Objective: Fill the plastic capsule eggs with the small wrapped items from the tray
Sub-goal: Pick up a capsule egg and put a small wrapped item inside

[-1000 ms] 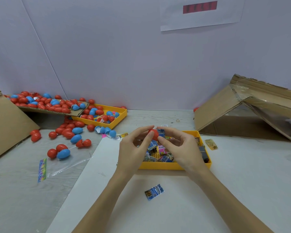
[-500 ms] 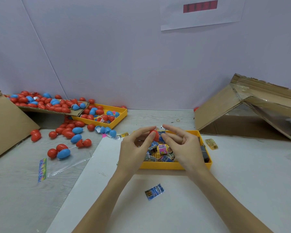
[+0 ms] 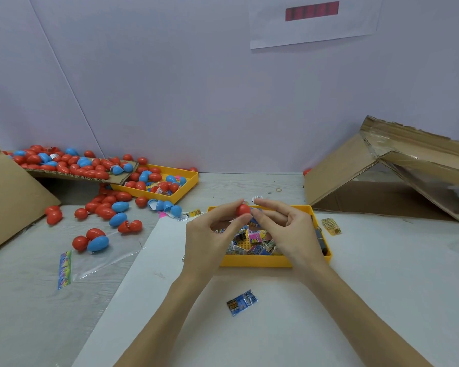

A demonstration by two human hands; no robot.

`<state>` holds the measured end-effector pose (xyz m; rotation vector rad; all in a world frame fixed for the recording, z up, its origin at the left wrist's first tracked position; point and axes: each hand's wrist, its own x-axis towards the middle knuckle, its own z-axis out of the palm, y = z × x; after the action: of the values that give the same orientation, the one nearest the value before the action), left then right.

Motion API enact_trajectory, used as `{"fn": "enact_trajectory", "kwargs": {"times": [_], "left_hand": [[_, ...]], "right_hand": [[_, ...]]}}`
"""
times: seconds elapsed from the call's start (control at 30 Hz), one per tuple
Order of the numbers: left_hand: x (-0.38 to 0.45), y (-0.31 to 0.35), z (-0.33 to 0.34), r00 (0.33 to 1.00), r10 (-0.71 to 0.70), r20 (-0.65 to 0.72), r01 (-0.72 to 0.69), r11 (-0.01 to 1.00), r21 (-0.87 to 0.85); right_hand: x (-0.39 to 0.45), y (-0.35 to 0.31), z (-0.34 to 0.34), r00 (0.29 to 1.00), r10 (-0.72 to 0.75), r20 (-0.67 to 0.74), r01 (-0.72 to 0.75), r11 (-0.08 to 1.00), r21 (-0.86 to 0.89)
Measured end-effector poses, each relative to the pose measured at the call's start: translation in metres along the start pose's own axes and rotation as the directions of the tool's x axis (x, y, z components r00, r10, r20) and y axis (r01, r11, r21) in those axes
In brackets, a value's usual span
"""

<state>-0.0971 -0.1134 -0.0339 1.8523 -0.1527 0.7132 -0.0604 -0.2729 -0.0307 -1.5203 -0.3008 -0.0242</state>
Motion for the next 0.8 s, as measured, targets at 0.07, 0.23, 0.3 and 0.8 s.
{"fn": "enact_trajectory", "kwargs": {"times": [0.07, 0.23, 0.3, 0.8], "left_hand": [[0.000, 0.001, -0.001, 0.999, 0.032, 0.033, -0.034, 0.997, 0.068], [0.002, 0.003, -0.002, 0.988, 0.144, 0.054, -0.151, 0.975, 0.162], [0.002, 0.003, -0.003, 0.977, 0.207, 0.051, -0.213, 0.947, 0.242], [0.001, -0.004, 0.005, 0.972, 0.178, 0.155, -0.197, 0.974, 0.115]], "right_hand": [[0.001, -0.003, -0.002, 0.999, 0.036, 0.010, -0.036, 0.999, 0.018], [0.002, -0.011, -0.006, 0.983, 0.142, 0.120, -0.153, 0.984, 0.090], [0.002, -0.015, -0.006, 0.973, 0.168, 0.159, -0.194, 0.968, 0.160], [-0.003, -0.019, 0.002, 0.893, 0.373, 0.251, -0.449, 0.719, 0.530]]}}
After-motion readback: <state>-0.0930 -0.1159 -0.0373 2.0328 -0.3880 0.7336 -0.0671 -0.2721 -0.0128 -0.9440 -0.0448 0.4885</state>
